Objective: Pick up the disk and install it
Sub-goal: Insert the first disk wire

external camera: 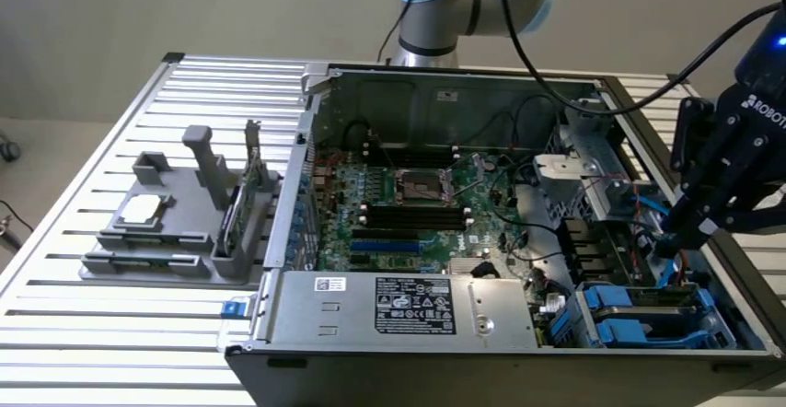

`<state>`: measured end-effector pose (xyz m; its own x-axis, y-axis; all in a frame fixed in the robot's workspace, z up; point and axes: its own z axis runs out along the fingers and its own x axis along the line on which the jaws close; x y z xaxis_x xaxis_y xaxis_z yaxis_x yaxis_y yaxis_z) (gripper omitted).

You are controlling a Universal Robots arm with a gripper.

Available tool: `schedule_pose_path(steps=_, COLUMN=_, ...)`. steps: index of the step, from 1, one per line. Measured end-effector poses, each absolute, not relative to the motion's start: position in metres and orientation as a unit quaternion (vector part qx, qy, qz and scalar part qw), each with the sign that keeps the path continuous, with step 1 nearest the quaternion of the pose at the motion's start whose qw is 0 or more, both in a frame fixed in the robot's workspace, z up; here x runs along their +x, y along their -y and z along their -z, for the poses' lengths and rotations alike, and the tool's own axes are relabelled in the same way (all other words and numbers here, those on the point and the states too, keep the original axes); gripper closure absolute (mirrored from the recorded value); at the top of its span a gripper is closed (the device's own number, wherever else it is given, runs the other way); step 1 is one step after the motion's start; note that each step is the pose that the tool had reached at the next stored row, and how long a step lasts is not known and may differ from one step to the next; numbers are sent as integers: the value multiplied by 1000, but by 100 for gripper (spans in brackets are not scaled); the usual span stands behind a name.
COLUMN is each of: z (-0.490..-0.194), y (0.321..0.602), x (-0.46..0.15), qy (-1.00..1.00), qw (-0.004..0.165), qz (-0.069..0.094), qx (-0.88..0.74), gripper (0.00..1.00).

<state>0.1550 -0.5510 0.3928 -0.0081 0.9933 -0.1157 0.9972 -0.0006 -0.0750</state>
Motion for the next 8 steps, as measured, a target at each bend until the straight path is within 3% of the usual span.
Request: schedule_pose_path(steps=8, z=-383, y=547, x=153, qy=-705, qw=14, qz=67, qx=706, gripper=75)
